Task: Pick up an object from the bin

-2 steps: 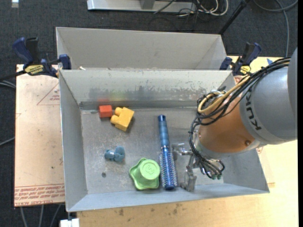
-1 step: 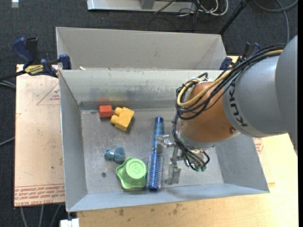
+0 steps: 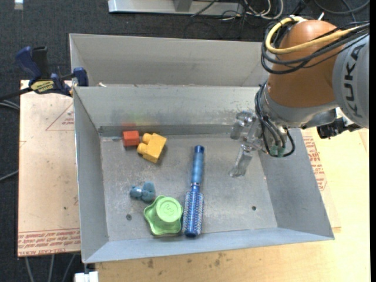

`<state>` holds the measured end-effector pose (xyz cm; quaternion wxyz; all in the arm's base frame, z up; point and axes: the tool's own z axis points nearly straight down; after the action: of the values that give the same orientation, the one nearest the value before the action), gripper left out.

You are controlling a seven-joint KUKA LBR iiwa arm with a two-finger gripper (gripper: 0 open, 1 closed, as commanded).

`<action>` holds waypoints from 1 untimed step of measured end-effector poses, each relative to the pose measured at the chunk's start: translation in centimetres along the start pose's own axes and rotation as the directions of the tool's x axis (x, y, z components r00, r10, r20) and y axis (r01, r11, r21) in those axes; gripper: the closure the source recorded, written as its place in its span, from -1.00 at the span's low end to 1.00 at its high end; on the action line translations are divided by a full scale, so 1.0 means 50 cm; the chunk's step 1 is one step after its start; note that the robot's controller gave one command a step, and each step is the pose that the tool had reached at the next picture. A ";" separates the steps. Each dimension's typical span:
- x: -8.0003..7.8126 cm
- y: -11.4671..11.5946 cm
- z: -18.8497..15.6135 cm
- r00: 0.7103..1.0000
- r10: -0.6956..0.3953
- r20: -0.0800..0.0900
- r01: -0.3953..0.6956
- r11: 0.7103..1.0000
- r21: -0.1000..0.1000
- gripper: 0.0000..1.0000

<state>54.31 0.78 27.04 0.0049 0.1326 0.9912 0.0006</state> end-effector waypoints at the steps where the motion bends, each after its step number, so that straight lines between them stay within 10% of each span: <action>1: 0.034 0.068 0.375 0.994 -0.111 -0.003 0.111 0.994 0.001 -1.00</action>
Offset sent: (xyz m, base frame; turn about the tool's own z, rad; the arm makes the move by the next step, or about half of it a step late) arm -0.0082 0.0377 -0.1888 -0.1114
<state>53.76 4.51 8.29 0.0034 0.0775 0.9970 0.0000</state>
